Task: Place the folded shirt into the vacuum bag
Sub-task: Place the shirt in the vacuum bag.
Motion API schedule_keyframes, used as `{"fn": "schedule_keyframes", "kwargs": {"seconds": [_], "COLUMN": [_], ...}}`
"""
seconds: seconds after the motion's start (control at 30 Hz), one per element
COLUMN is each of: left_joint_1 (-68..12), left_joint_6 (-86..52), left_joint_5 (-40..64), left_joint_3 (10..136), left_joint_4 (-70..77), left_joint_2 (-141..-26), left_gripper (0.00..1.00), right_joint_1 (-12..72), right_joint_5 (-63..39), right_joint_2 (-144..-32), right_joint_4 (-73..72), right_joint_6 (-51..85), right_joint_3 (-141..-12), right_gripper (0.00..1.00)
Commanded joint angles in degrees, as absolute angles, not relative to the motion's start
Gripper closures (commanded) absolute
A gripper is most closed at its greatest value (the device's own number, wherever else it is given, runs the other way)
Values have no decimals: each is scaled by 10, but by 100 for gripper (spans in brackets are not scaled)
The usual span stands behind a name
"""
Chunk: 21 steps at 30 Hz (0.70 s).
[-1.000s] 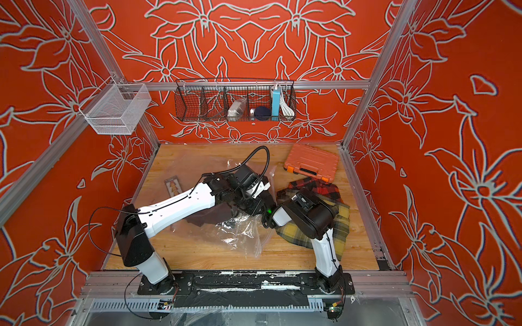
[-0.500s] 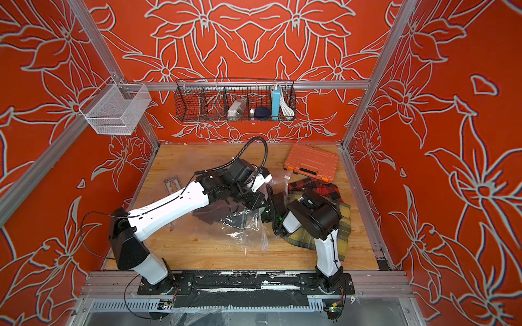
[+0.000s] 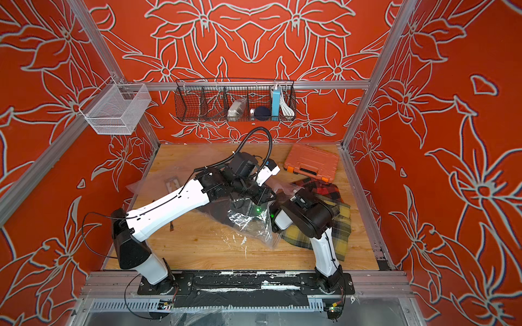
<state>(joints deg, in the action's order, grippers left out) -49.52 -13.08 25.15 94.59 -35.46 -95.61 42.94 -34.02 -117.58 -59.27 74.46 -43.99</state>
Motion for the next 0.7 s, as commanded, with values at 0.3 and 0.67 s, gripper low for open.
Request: {"fn": "schedule_keyframes", "kwargs": {"seconds": [0.3, 0.67], "left_joint_1": [-500, -484], "left_joint_6": [-135, -117], "left_joint_5": [307, 288], "left_joint_3": [872, 812], "left_joint_4": [-306, -320], "left_joint_2": [-943, -892], "left_gripper": [100, 100], "right_joint_1": [443, 457], "right_joint_5": [-351, -302], "right_joint_2": [-1251, -1291], "right_joint_4": [-554, -486], "right_joint_6": [760, 776], "right_joint_3": [-587, -681], "right_gripper": [100, 99]}}
